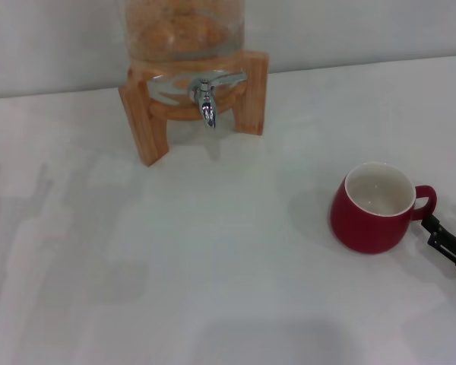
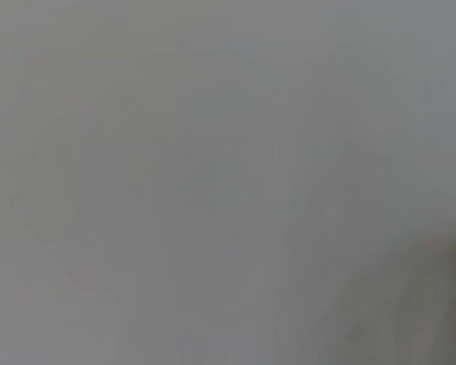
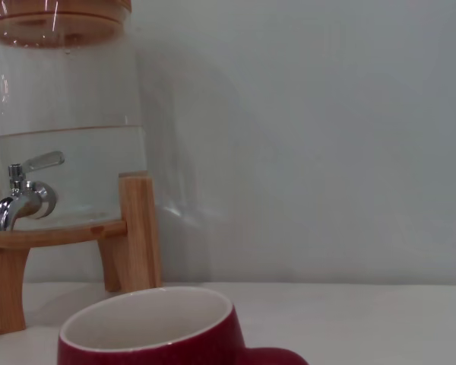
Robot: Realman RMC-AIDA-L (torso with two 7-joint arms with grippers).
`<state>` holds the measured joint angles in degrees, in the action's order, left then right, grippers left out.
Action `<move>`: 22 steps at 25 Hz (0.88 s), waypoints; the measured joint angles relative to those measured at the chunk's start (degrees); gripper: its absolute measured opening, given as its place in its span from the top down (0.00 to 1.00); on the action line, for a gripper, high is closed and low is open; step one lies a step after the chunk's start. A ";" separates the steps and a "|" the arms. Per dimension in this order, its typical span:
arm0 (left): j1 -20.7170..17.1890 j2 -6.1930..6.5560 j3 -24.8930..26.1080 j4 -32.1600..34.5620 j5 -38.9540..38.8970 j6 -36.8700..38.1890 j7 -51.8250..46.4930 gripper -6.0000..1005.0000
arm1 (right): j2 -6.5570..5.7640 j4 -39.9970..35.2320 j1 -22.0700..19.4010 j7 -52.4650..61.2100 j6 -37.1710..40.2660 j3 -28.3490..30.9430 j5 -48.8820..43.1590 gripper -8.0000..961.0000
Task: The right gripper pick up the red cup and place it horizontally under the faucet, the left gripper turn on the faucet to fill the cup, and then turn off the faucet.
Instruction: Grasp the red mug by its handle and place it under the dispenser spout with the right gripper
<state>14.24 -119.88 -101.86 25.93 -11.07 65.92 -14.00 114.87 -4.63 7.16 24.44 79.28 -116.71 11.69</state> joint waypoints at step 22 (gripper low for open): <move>-0.25 0.00 0.00 0.17 0.27 0.17 -0.14 0.19 | 0.00 0.06 0.50 0.00 0.53 0.09 -0.01 0.14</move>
<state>13.99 -119.88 -101.86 26.09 -10.80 66.09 -14.15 114.87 -4.57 7.67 24.43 79.82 -116.63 11.69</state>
